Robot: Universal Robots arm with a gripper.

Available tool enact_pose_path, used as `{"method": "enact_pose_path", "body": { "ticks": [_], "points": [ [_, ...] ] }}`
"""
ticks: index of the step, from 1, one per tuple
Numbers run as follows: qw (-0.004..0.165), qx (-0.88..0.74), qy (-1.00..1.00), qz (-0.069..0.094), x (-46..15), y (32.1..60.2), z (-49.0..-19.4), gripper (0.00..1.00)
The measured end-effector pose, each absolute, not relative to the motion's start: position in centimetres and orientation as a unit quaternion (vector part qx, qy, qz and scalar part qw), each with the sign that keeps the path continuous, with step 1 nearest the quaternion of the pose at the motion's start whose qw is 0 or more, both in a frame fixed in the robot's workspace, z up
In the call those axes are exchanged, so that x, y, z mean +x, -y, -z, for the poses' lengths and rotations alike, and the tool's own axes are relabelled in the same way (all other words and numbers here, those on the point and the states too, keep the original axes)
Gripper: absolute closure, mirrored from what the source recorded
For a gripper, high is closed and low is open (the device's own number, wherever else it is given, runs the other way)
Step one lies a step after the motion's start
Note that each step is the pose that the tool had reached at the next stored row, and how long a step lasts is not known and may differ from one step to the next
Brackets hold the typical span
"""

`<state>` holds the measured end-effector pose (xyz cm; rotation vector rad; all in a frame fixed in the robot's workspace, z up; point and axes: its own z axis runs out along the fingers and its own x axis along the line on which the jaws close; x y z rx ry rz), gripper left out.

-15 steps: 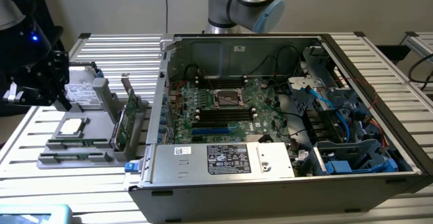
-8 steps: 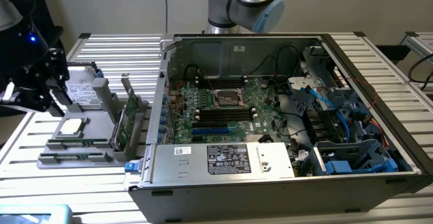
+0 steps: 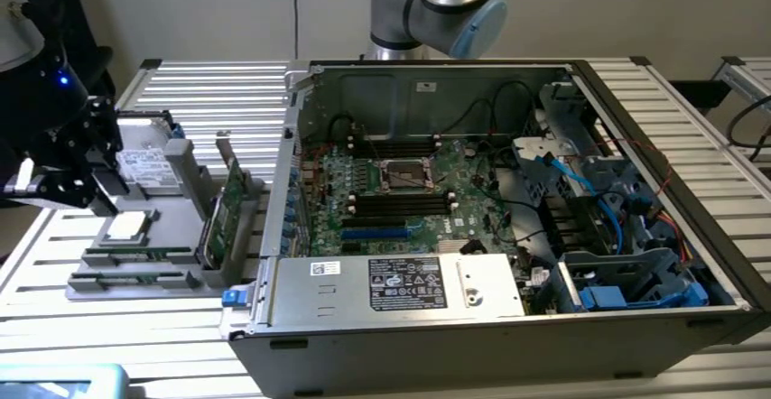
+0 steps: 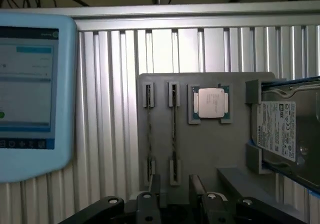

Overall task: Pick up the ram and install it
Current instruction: 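Pick up the ram and move it above insertion slot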

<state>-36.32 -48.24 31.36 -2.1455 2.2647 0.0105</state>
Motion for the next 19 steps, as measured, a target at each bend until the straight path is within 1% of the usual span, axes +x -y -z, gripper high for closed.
{"method": "enact_pose_path", "body": {
  "ticks": [13,19],
  "points": [
    [0.011,-0.688,-0.726,-0.003,-36.8,48.6,-29.0,0.64],
    [0.010,-0.688,-0.726,-0.004,-36.8,49.4,-27.9,0.64]
  ]
}}
